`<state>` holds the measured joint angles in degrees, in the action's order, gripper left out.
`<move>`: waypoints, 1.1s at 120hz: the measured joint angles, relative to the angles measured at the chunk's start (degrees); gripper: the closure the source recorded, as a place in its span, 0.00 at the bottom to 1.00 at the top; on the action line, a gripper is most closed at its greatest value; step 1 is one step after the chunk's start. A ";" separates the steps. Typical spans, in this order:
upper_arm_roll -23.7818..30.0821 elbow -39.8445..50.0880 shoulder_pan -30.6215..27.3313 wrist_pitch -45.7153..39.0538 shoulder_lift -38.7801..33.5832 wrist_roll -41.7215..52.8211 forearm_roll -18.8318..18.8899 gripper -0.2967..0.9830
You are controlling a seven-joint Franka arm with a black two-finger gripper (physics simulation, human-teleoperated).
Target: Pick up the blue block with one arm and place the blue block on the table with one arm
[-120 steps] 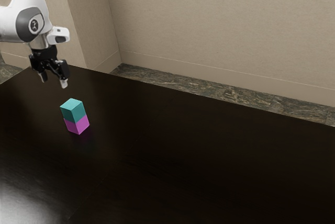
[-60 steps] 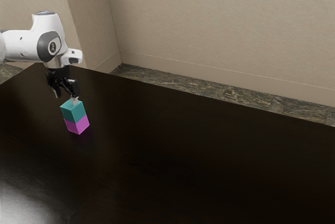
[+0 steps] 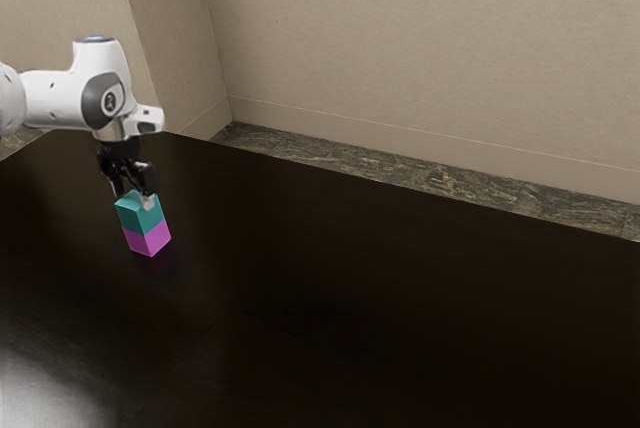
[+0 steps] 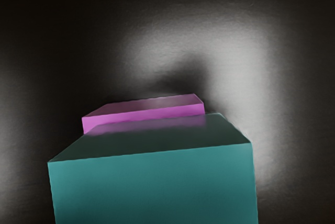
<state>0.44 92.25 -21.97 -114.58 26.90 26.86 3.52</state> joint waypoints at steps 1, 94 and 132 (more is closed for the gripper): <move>0.00 -0.04 0.00 0.00 0.07 0.03 0.00 0.23; -0.09 -0.84 -0.10 -0.10 2.98 1.27 0.01 0.40; -0.06 -0.95 -0.32 -0.17 2.52 1.22 -0.06 0.44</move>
<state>0.37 91.29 -22.30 -114.75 29.42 28.08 3.47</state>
